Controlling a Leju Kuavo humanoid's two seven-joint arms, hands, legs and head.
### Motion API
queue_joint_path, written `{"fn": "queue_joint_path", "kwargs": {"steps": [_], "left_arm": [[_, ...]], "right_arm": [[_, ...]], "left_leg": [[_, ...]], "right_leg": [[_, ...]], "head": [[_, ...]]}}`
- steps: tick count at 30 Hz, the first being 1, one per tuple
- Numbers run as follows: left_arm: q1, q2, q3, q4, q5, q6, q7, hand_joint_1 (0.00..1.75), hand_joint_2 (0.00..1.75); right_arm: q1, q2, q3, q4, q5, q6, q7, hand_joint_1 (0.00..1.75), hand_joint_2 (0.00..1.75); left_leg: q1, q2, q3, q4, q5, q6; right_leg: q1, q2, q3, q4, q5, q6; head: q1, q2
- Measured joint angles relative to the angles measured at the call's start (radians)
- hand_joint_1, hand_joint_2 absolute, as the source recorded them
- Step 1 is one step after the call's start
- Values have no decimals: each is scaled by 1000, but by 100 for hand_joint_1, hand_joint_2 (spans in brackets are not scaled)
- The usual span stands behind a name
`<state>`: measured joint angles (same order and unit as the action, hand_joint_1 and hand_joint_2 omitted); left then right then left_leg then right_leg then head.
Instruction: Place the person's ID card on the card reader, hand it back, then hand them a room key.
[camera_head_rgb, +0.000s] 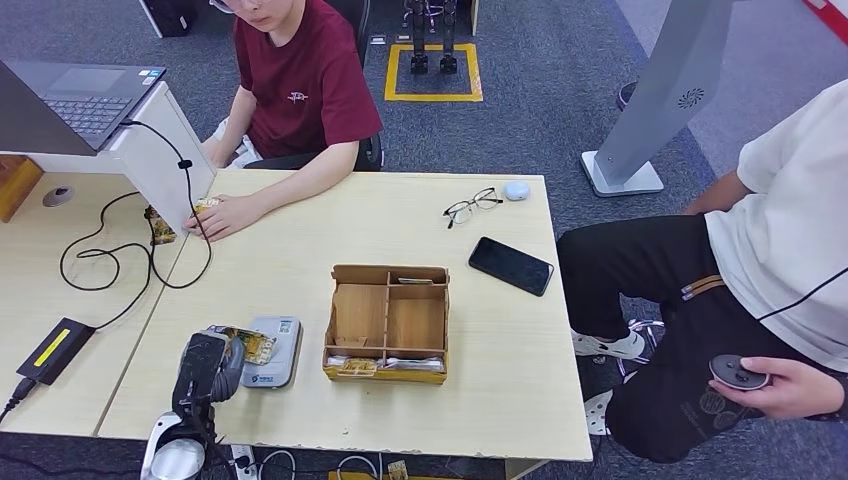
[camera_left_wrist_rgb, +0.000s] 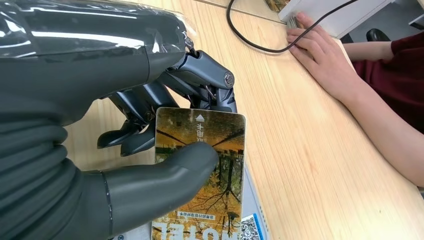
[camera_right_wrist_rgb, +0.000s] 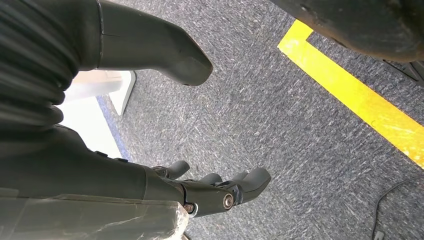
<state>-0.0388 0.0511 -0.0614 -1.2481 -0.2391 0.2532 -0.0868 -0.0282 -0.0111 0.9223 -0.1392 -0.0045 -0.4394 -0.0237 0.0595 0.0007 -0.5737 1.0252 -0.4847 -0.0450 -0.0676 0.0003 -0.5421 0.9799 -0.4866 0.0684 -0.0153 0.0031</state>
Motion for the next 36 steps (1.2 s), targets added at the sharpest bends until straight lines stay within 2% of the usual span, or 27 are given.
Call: {"fn": "queue_joint_path", "kwargs": {"steps": [25,36], "left_arm": [[17,-2,-39,-34,-20,-43,24,175,175],[26,-4,-61,-38,-92,-8,44,175,175]], "right_arm": [[0,0,0,0,-1,-5,0,0,175],[0,0,3,0,0,-5,-1,0,175]], "left_leg": [[0,0,0,0,0,0],[0,0,0,0,0,0]], "right_leg": [[0,0,0,0,0,0],[0,0,0,0,0,0]], "head": [[0,0],[0,0]]}}
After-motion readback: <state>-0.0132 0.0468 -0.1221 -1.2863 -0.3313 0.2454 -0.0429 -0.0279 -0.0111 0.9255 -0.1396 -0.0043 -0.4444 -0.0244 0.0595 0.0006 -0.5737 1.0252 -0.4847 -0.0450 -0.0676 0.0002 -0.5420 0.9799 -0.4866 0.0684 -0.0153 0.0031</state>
